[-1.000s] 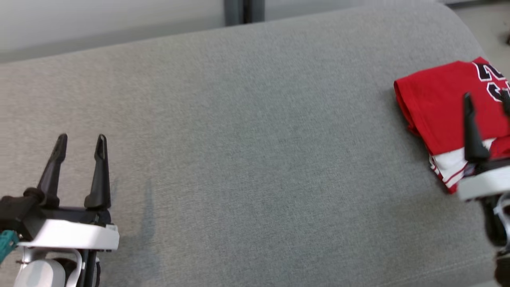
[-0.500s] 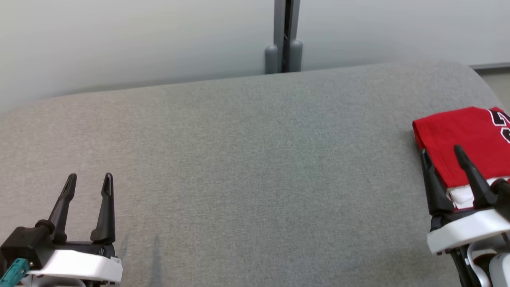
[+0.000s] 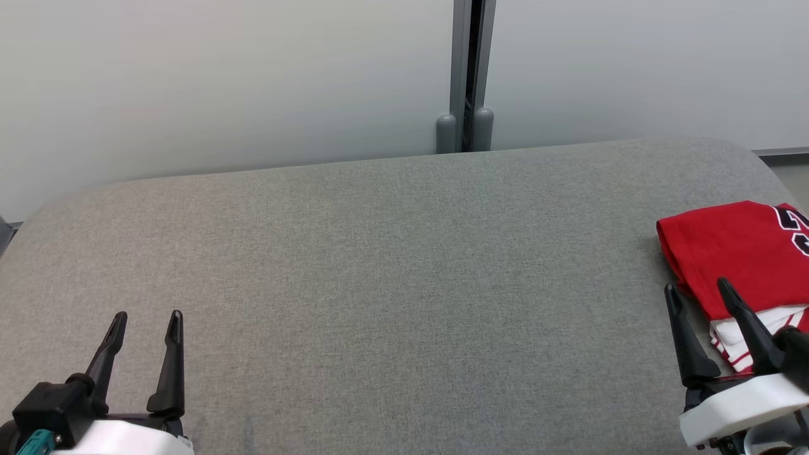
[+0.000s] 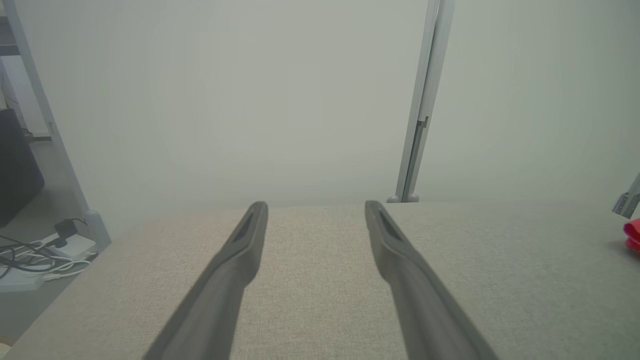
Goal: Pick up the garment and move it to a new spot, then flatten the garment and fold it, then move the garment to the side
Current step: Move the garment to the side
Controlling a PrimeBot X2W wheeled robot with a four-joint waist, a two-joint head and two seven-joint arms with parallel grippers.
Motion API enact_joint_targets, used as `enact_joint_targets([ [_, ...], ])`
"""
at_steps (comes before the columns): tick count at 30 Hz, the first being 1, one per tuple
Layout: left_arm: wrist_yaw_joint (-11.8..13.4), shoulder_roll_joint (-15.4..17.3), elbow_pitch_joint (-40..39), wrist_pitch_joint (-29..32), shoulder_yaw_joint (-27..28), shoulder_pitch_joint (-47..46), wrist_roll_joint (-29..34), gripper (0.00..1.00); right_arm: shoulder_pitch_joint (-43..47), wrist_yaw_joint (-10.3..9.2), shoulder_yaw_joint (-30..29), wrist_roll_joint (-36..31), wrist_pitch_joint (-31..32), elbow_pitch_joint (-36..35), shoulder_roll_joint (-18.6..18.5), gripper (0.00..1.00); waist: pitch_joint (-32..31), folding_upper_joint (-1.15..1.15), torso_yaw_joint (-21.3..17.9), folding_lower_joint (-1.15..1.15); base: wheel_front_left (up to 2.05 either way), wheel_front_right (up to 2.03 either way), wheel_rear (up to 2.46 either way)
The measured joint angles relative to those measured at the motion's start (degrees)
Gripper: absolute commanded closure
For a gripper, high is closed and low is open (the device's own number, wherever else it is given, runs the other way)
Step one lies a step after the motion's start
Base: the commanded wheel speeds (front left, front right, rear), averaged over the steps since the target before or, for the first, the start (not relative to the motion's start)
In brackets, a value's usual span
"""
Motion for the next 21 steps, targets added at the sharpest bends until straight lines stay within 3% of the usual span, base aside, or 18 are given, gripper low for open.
enact_joint_targets([
  [21, 0.8, 1.3, -1.5, 1.5, -0.1, 1.2, -0.6, 0.0, 1.4, 0.0, -1.0, -0.4, 0.9, -1.9, 0.8, 0.0, -0.1, 0.0, 0.0, 0.0, 0.0, 0.0, 0.0],
])
